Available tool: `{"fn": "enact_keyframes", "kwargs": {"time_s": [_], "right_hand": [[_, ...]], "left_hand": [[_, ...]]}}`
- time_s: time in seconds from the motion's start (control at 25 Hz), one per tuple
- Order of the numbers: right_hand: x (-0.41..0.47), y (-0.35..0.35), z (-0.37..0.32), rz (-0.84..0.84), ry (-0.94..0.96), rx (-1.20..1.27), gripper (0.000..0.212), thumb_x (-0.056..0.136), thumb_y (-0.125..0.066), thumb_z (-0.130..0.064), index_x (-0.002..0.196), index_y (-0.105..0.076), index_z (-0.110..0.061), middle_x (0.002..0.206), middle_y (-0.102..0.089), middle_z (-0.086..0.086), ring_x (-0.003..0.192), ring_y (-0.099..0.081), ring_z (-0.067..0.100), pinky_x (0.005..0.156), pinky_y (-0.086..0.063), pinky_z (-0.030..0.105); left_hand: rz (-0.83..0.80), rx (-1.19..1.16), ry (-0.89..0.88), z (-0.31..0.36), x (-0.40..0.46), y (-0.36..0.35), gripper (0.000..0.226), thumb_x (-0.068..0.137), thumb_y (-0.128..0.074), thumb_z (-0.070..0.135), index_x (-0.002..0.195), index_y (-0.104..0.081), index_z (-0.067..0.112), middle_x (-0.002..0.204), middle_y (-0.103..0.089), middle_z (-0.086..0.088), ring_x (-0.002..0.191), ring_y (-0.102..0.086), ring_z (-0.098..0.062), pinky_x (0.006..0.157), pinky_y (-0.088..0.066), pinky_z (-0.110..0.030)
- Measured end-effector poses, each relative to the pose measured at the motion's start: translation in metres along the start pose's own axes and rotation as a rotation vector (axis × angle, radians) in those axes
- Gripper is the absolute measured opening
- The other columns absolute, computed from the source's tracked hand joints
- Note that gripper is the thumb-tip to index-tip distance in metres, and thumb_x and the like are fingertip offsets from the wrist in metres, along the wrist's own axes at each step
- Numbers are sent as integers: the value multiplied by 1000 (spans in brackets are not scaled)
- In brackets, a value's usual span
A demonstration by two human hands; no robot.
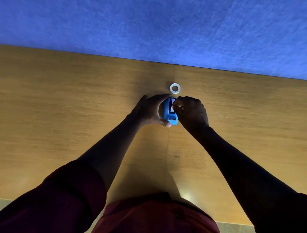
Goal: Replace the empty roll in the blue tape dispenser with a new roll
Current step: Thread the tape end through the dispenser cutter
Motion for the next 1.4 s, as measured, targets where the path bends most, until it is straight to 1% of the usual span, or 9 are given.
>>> {"fn": "enact_keyframes", "kwargs": {"time_s": [0.08,0.2,0.4,0.56,0.68,0.84,1.04,1.2,1.4], "right_hand": [[-3,0,-1,11,-1,-15,16,95,-56,-21,88,-69,-17,83,-68,2,67,-57,18,53,-29,24],[-8,0,0,22,1,-15,15,94,-57,-21,88,-70,-18,83,-69,-1,68,-59,16,54,-32,23],[-19,-5,2,39,5,-47,15,96,-57,-23,91,-70,-18,83,-65,-4,65,-51,11,50,-24,15],[-23,-6,2,65,16,-83,17,96,-53,-22,84,-64,-18,75,-50,-11,62,-48,11,48,-25,18],[-22,-7,0,75,40,-146,16,96,-53,-20,82,-60,-17,75,-46,-11,61,-46,11,46,-22,17],[-21,-7,-2,98,51,-180,18,96,-52,-18,80,-58,-17,72,-43,-11,59,-45,11,45,-21,18],[-32,-11,0,119,54,-181,11,95,-57,-13,83,-58,-15,75,-54,-4,61,-47,14,47,-28,22],[-44,-14,-3,135,82,-173,8,93,-61,-11,87,-59,-14,78,-59,-1,65,-53,15,47,-39,26],[-59,-19,-3,165,108,-163,6,92,-62,-11,87,-61,-13,79,-60,-1,67,-54,16,49,-35,24]], "left_hand": [[23,11,-22,1,-1,0,112,62,-91,53,153,-33,26,153,-51,-1,140,-48,-25,120,-34,-50],[45,8,-26,1,-1,0,108,63,-91,51,151,-34,29,150,-54,1,137,-51,-25,119,-35,-50],[63,-4,-27,2,-2,1,104,63,-91,49,150,-37,29,147,-57,3,133,-54,-23,118,-35,-49],[63,-24,-24,2,-3,2,104,64,-90,49,151,-37,28,148,-56,2,135,-52,-26,118,-33,-48],[67,-43,-20,2,-4,3,104,64,-90,47,151,-37,28,149,-55,1,135,-49,-28,115,-33,-47],[61,-28,-27,1,-2,1,105,64,-90,49,151,-36,28,147,-57,2,134,-53,-25,117,-33,-48],[76,-25,-27,-1,-2,0,104,63,-89,50,150,-35,31,146,-58,4,132,-54,-23,117,-35,-49],[70,-42,-25,-2,-1,0,104,63,-89,50,150,-35,32,146,-58,5,132,-54,-20,119,-33,-50],[55,-62,-14,-2,-1,-1,105,64,-88,50,152,-34,32,149,-55,6,135,-51,-21,119,-29,-47]]}}
Point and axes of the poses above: each hand's wrist, its own x-axis towards the middle knuckle, its own y-axis out of the back of the hand, z = x × y, the point moved 9 cm from there along x, towards the middle knuckle
